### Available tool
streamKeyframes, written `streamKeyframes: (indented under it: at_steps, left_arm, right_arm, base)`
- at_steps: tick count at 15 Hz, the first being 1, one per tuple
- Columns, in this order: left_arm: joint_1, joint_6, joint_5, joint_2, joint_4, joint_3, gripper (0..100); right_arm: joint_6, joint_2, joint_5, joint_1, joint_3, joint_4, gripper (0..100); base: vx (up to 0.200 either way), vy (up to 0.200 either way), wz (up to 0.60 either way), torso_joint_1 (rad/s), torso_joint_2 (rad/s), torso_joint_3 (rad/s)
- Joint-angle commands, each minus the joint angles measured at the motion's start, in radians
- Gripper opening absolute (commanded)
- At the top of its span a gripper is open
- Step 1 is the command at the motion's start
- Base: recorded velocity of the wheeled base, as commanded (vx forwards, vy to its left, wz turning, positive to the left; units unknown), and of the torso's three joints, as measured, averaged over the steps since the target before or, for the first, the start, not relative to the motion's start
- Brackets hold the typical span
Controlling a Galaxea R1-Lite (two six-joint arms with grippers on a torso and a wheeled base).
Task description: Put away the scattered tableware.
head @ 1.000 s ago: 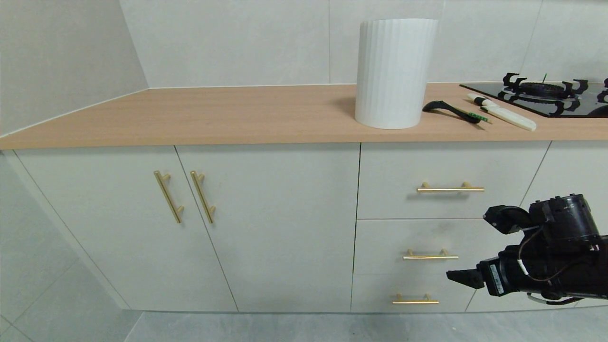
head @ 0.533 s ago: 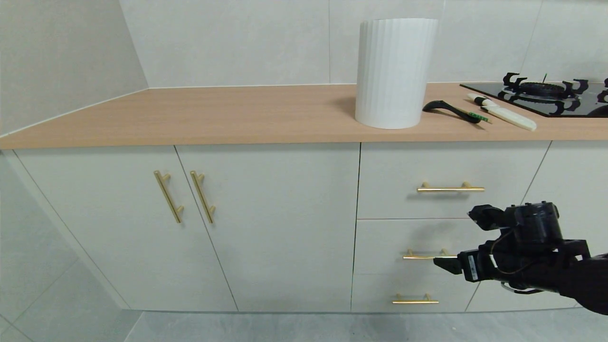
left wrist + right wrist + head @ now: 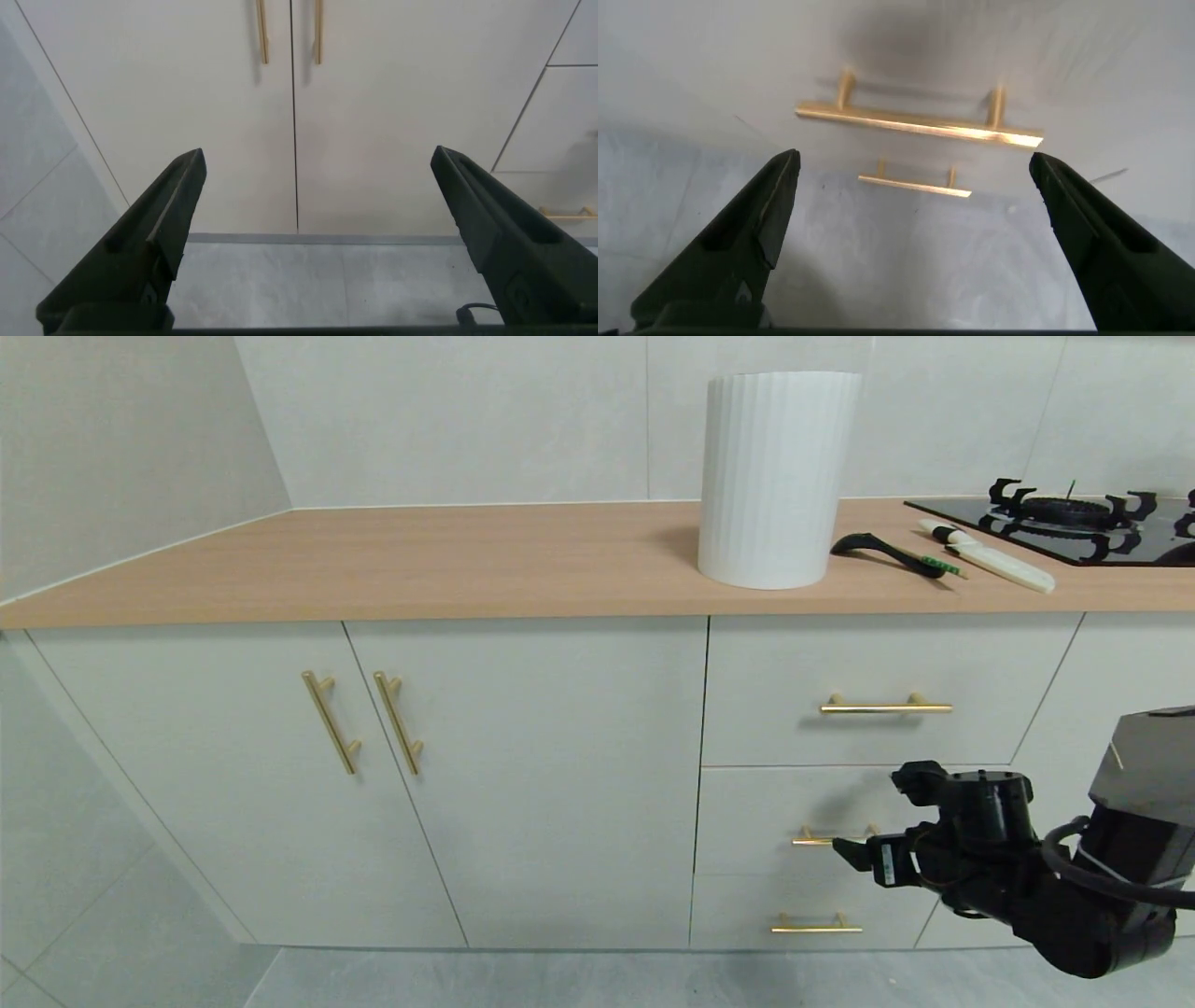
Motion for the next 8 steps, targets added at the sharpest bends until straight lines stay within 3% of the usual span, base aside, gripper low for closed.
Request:
streamKeyframes:
  at_steps: [1, 6, 8]
  left_arm:
    - [0.000, 0.000, 0.000, 0.002, 0.000, 0.000, 100]
    - [0.000, 0.000, 0.000, 0.002, 0.000, 0.000, 100]
    - [0.000, 0.000, 0.000, 0.002, 0.000, 0.000, 100]
  right_arm:
    - [0.019, 0.073, -0.023, 0.001, -0.032, -0.002, 100]
    - [0.031, 0.113, -0.072, -0.019, -0.095, -0.006, 100]
    - [0.028, 0.148, -0.094, -0.026, -0.114, -0.085, 100]
  base:
    - [0.000, 0.000, 0.00, 0.000, 0.00, 0.000]
    - [0.000, 0.000, 0.00, 0.000, 0.00, 0.000]
    - [0.000, 0.000, 0.00, 0.000, 0.00, 0.000]
